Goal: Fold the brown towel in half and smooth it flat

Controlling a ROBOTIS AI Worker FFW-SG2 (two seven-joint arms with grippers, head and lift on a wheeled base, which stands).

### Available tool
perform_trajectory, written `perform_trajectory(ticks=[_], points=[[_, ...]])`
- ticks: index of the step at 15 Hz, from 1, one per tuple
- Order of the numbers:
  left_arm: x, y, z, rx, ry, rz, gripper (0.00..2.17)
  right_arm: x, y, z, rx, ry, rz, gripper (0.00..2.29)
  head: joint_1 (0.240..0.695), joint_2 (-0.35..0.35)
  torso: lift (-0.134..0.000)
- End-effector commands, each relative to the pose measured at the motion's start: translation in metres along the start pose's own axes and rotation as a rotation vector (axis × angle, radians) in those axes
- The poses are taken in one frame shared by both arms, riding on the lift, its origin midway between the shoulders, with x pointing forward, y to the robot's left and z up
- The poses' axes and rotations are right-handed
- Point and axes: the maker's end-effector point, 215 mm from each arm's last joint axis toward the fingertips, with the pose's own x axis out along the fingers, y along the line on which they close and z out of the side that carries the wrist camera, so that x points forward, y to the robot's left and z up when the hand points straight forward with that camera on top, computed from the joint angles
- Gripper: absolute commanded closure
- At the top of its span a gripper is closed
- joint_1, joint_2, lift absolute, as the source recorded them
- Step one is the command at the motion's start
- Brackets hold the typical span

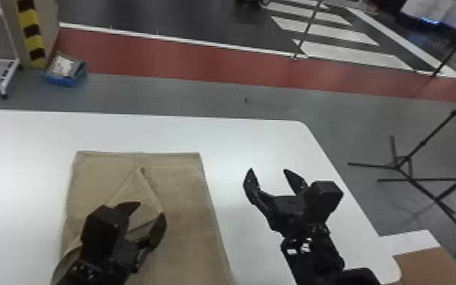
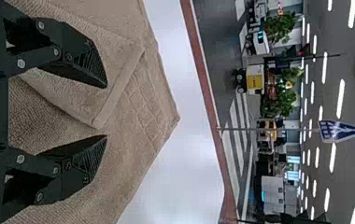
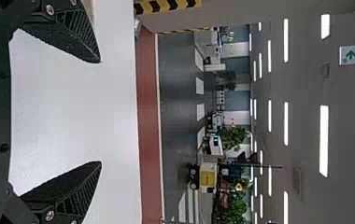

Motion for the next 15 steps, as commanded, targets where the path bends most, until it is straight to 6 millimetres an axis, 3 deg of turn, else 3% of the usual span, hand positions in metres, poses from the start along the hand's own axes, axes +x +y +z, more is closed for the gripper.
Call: perform_trajectory(ticks=[1, 3, 5, 7, 11, 15], points=[[-0.015, 0.029, 0.023, -0.013, -0.084, 0.076, 0.14, 0.000, 0.018, -0.005, 0.004, 0.008, 0.035, 0.11, 0.695, -0.349, -0.117], [-0.032, 0.077, 0.049, -0.020, -0.203, 0.229, 0.14, -0.002, 0.053, -0.012, 0.003, 0.014, 0.111, 0.13, 0.695, -0.308, -0.117], [-0.043, 0.117, 0.055, -0.043, -0.234, 0.328, 0.18, -0.003, 0.088, -0.024, 0.009, 0.031, 0.208, 0.19, 0.695, -0.241, -0.117], [-0.053, 0.142, 0.066, -0.066, -0.287, 0.382, 0.20, -0.004, 0.128, -0.042, -0.004, 0.061, 0.338, 0.22, 0.695, -0.129, -0.117], [-0.055, 0.145, 0.066, -0.069, -0.304, 0.387, 0.21, -0.007, 0.187, -0.079, -0.013, 0.152, 0.518, 0.45, 0.695, -0.014, -0.117], [-0.051, 0.140, 0.061, -0.068, -0.295, 0.375, 0.21, -0.011, 0.214, -0.094, -0.039, 0.211, 0.586, 0.47, 0.695, 0.037, -0.117]])
